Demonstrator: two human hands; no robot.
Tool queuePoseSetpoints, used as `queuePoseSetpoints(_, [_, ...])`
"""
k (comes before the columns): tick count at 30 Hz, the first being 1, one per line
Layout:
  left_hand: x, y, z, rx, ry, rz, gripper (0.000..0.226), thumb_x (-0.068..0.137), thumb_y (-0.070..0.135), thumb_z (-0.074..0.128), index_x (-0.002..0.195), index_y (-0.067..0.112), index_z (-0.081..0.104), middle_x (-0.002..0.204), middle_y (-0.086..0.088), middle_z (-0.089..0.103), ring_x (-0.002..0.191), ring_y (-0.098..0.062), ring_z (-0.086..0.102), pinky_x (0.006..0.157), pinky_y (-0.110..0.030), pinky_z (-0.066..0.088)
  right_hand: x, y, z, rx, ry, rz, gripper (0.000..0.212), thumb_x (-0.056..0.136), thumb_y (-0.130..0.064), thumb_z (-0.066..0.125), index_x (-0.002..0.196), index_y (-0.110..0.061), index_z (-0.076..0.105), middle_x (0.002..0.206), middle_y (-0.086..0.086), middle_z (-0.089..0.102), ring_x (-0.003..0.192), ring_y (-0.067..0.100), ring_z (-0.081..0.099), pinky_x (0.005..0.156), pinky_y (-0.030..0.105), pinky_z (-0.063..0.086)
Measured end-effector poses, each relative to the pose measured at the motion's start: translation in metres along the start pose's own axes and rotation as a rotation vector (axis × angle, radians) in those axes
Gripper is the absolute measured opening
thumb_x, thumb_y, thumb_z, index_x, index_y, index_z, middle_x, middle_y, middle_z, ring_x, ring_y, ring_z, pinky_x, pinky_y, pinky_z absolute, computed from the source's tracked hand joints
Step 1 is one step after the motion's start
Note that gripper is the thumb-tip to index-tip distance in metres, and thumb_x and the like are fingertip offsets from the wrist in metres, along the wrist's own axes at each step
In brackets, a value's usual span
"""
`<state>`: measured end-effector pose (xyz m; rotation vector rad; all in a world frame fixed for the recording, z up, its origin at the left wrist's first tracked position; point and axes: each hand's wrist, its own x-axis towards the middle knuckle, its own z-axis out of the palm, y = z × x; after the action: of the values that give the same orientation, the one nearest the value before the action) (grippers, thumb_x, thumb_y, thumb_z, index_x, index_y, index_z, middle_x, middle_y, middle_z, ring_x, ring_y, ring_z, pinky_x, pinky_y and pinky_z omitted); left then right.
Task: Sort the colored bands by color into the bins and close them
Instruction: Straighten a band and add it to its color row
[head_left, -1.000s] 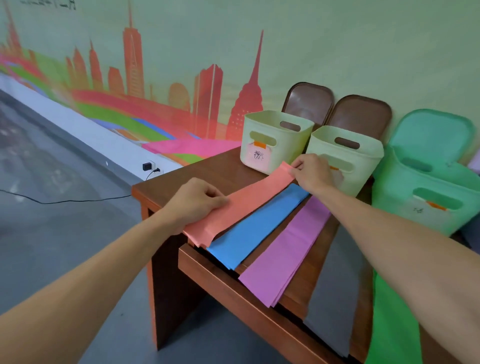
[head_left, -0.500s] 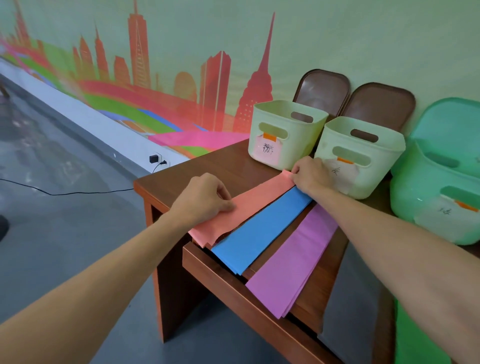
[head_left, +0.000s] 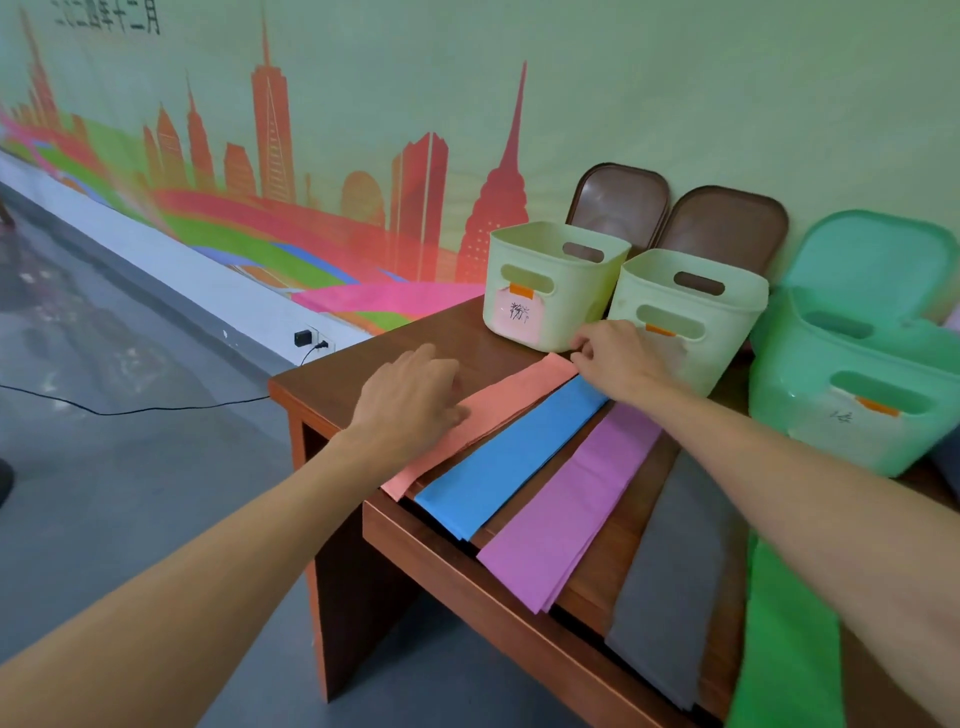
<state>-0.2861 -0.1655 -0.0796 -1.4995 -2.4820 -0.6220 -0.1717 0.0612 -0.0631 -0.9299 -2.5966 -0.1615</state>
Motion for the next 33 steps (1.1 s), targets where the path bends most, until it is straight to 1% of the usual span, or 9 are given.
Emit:
queuePoseSetpoints(3, [0.000, 0.025, -0.003, -0.221, 0.026, 0.107, 0.021, 0.087, 0.026, 0.065, 0.106, 0.019, 0.065, 0.098, 0.003, 0.053, 0.089, -0.014, 0.056, 0.079, -0.029, 0.047, -0.020, 0.019, -0.027, 0.054, -0.134, -0.063, 0.012, 0.088, -0.028, 0.060, 0.093, -0.027, 0.070, 0.097, -0.007, 0.069, 0.091, 0.013, 0.062, 0.075, 0.035, 0.053])
queuePoseSetpoints(6, [0.001, 0.060, -0.004, -0.339, 0.000, 0.197, 0.015, 0.086, 0.023, 0.063, 0.101, 0.019, 0.066, 0.090, 0.003, 0.054, 0.083, -0.012, 0.053, 0.077, -0.027, 0.045, -0.047, 0.044, -0.057, 0.101, -0.234, -0.092, 0.011, 0.086, -0.021, 0.064, 0.092, -0.019, 0.073, 0.095, -0.003, 0.070, 0.087, 0.011, 0.060, 0.084, 0.029, 0.050])
queuePoseSetpoints(11, [-0.006, 0.128, 0.000, -0.417, -0.075, 0.307, 0.014, 0.088, 0.024, 0.059, 0.095, 0.018, 0.069, 0.088, 0.002, 0.063, 0.082, -0.013, 0.057, 0.078, -0.029, 0.046, -0.101, 0.088, -0.101, 0.048, -0.296, -0.083, 0.014, 0.085, -0.019, 0.066, 0.096, -0.015, 0.074, 0.088, -0.003, 0.070, 0.073, 0.002, 0.056, 0.062, 0.003, 0.035])
queuePoseSetpoints(14, [-0.017, 0.170, 0.003, -0.452, -0.111, 0.385, 0.015, 0.088, 0.022, 0.060, 0.096, 0.014, 0.070, 0.092, -0.002, 0.068, 0.083, -0.013, 0.059, 0.078, -0.027, 0.046, -0.135, 0.116, -0.124, 0.042, -0.312, -0.037, 0.014, 0.085, -0.022, 0.066, 0.095, -0.017, 0.074, 0.089, -0.004, 0.070, 0.068, -0.003, 0.053, 0.065, 0.007, 0.041])
queuePoseSetpoints(18, [-0.032, 0.227, 0.014, -0.476, -0.186, 0.456, 0.017, 0.090, 0.023, 0.058, 0.099, 0.013, 0.069, 0.095, -0.002, 0.068, 0.088, -0.015, 0.060, 0.080, -0.027, 0.046, -0.183, 0.154, -0.148, 0.071, -0.318, 0.036, 0.015, 0.087, -0.023, 0.066, 0.097, -0.015, 0.073, 0.095, -0.002, 0.071, 0.077, 0.003, 0.057, 0.063, 0.005, 0.035])
queuePoseSetpoints(22, [-0.048, 0.281, 0.036, -0.466, -0.277, 0.515, 0.018, 0.090, 0.024, 0.057, 0.102, 0.016, 0.068, 0.099, -0.001, 0.065, 0.093, -0.014, 0.059, 0.082, -0.024, 0.042, -0.231, 0.192, -0.162, 0.132, -0.272, 0.140, 0.015, 0.087, -0.023, 0.064, 0.096, -0.015, 0.074, 0.093, -0.006, 0.070, 0.083, 0.004, 0.060, 0.066, 0.004, 0.038])
queuePoseSetpoints(26, [-0.059, 0.328, 0.062, -0.544, -0.319, 0.488, 0.019, 0.087, 0.018, 0.060, 0.104, 0.015, 0.067, 0.104, -0.005, 0.064, 0.094, -0.016, 0.060, 0.084, -0.022, 0.043, -0.274, 0.231, -0.160, 0.240, -0.177, 0.251, 0.011, 0.086, -0.019, 0.066, 0.092, -0.016, 0.075, 0.092, -0.004, 0.072, 0.085, 0.008, 0.062, 0.075, 0.010, 0.044])
queuePoseSetpoints(28, [-0.062, 0.344, 0.077, -0.592, -0.288, 0.451, 0.021, 0.085, 0.015, 0.060, 0.105, 0.016, 0.066, 0.105, -0.005, 0.053, 0.094, -0.016, 0.056, 0.087, -0.018, 0.039, -0.293, 0.249, -0.154, 0.301, -0.087, 0.320, 0.009, 0.085, -0.016, 0.067, 0.089, -0.015, 0.076, 0.089, -0.002, 0.073, 0.084, 0.009, 0.063, 0.070, 0.004, 0.041])
queuePoseSetpoints(33, [-0.058, 0.374, 0.101, -0.611, -0.088, 0.284, 0.039, 0.084, 0.021, 0.061, 0.122, 0.015, 0.053, 0.123, -0.007, 0.034, 0.120, -0.021, 0.033, 0.105, -0.023, 0.023, -0.323, 0.285, -0.134, 0.363, 0.138, 0.494, 0.008, 0.083, -0.017, 0.068, 0.081, -0.020, 0.075, 0.079, -0.006, 0.072, 0.071, 0.003, 0.060, 0.064, 0.001, 0.038])
